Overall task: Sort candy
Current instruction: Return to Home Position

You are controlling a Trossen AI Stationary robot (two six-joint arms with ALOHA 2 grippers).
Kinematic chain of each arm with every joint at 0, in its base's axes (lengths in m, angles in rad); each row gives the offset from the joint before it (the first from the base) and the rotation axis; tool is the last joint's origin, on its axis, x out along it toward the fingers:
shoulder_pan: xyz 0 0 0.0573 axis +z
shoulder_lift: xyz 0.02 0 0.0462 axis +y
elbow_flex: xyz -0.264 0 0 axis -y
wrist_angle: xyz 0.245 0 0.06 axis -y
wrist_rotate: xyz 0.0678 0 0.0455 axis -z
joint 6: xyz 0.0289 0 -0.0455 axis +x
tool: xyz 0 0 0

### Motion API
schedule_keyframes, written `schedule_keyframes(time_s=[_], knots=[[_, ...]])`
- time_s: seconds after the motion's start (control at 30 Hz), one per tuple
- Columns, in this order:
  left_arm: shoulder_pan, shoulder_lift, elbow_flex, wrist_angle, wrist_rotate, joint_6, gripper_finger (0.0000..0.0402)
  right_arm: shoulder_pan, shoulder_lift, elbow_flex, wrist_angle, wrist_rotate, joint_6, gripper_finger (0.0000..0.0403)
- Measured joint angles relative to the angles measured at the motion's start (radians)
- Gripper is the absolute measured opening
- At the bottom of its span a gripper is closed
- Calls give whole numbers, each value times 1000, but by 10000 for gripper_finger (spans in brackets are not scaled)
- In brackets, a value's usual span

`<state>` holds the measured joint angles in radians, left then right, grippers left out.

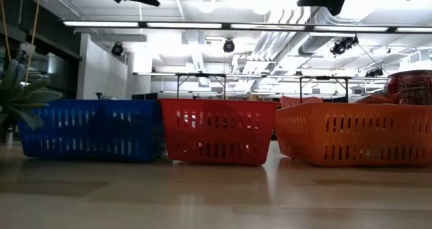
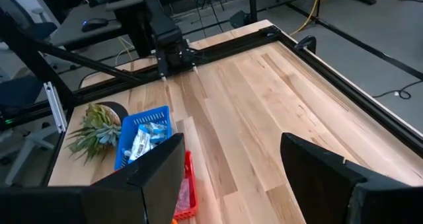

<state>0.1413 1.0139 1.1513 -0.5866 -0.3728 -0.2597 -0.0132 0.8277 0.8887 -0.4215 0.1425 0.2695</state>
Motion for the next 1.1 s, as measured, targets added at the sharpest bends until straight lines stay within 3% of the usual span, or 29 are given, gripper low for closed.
schedule_keyframes(time_s=[0.2, 0.43, 0.6, 0.9, 1.1], knots=[[44, -170, -205, 219, 74, -35, 266, 0, 23, 1, 14, 35, 17, 245], [42, -322, -609, 798, 76, -132, 266, 0, 64, 1, 113, 76, 111, 245], [40, -286, -807, 1202, 73, -202, 266, 0, 70, 1, 190, 93, 162, 245], [5, -161, -923, 1511, 128, -185, 249, 0, -4, 1, 122, 92, 272, 245], [1, -170, -1073, 1725, 65, -248, 238, 6, -74, 1, -10, 90, 283, 245]])
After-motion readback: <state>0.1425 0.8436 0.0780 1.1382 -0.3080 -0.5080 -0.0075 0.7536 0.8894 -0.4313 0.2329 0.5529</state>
